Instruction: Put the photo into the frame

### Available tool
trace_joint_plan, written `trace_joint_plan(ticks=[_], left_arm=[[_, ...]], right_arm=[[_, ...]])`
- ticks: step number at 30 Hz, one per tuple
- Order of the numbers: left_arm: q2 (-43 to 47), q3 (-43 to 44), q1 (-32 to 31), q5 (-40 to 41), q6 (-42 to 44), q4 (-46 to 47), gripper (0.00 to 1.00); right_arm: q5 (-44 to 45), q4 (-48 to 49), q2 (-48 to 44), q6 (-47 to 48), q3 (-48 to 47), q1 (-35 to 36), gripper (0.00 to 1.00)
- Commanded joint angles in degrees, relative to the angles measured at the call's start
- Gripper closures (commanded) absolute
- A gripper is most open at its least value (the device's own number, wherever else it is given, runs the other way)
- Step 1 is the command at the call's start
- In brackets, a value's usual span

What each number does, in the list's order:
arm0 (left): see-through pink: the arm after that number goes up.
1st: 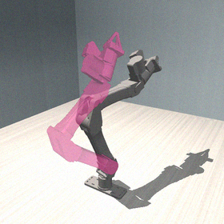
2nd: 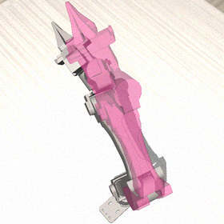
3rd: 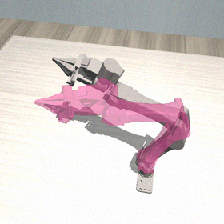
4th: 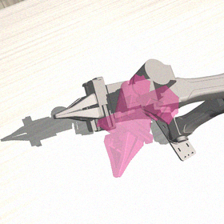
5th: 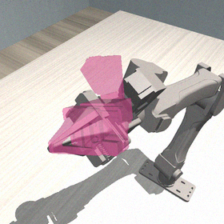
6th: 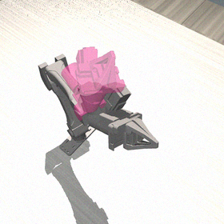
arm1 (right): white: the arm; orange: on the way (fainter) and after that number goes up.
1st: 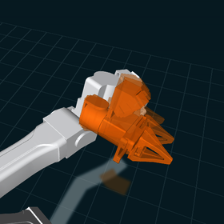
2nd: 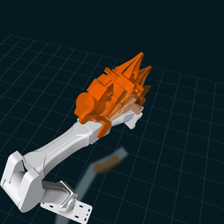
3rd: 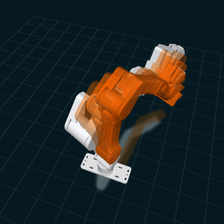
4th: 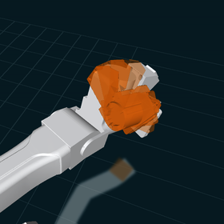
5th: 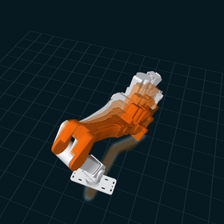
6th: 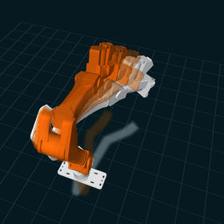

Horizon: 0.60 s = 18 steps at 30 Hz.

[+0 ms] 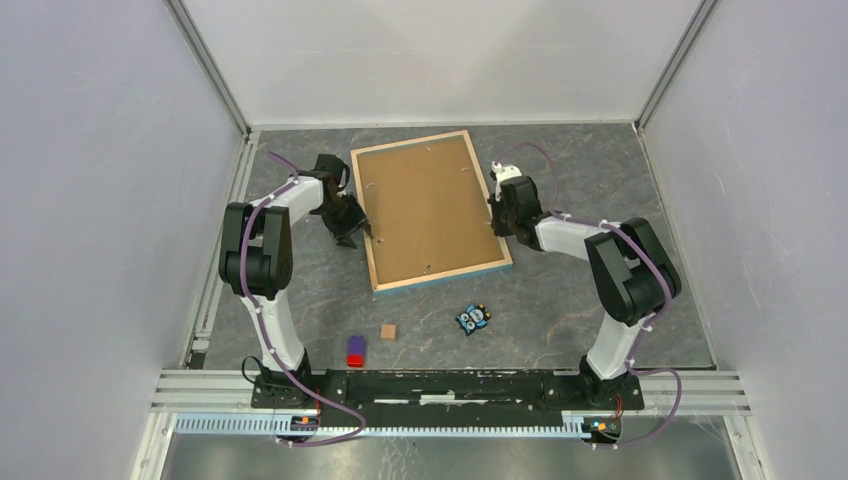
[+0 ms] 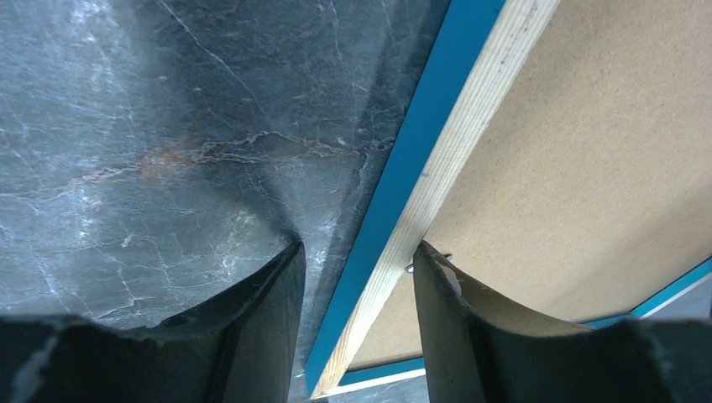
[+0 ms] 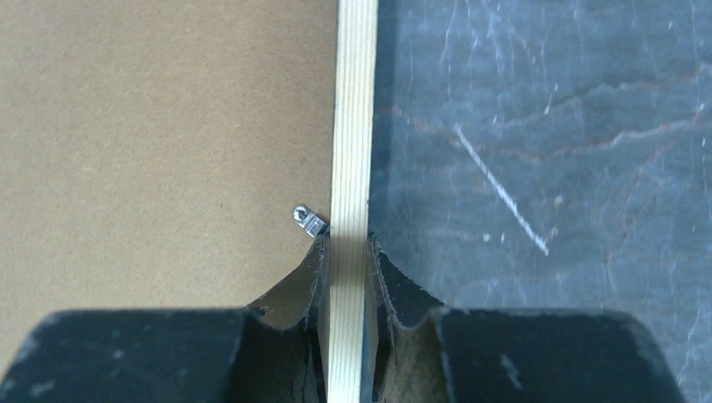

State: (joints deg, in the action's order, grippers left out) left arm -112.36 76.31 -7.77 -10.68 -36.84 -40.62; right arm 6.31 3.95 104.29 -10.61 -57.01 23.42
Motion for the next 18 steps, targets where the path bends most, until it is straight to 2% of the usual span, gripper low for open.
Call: trace_joint_plan(ticks=[1,2,3,5,6,9,18], left_arm=[[-2.80,-0.24,-0.49,2.81,3.08,-0.01,0.43],[-2.87,-0.17,-0.54,2.69,3.27,-0.05,0.43],[-2.98,-0.09,-0.58,2.51,3.41,-0.23,0.44],[-3.28,-0.01,-0.58,2.33,3.46,-0.36,0.44],[-3.31,0.07,-0.58,2.24,3.52,-0.47,0.44],[-3.34,0.32,-0.60,2.56,3.57,-0.68,0.44],[-3.09,0.52,-0.65,2.59,3.47,-0.76,0.44]], right_arm=[[-1.07,5.28,-8.80,3.63,7.34,-0.07,0.96],[-1.14,6.19,-10.30,3.31,8.43,-0.14,0.90],[-1.21,6.93,-11.51,3.09,9.35,-0.16,0.80],[-1.38,8.77,-13.31,2.72,10.96,-0.15,0.48],[-1.39,9.67,-13.95,2.70,11.78,-0.15,0.43],[-0.18,9.13,-13.54,2.40,11.49,-0.22,0.37],[0.00,2.87,-8.85,3.07,6.77,-0.36,0.39]])
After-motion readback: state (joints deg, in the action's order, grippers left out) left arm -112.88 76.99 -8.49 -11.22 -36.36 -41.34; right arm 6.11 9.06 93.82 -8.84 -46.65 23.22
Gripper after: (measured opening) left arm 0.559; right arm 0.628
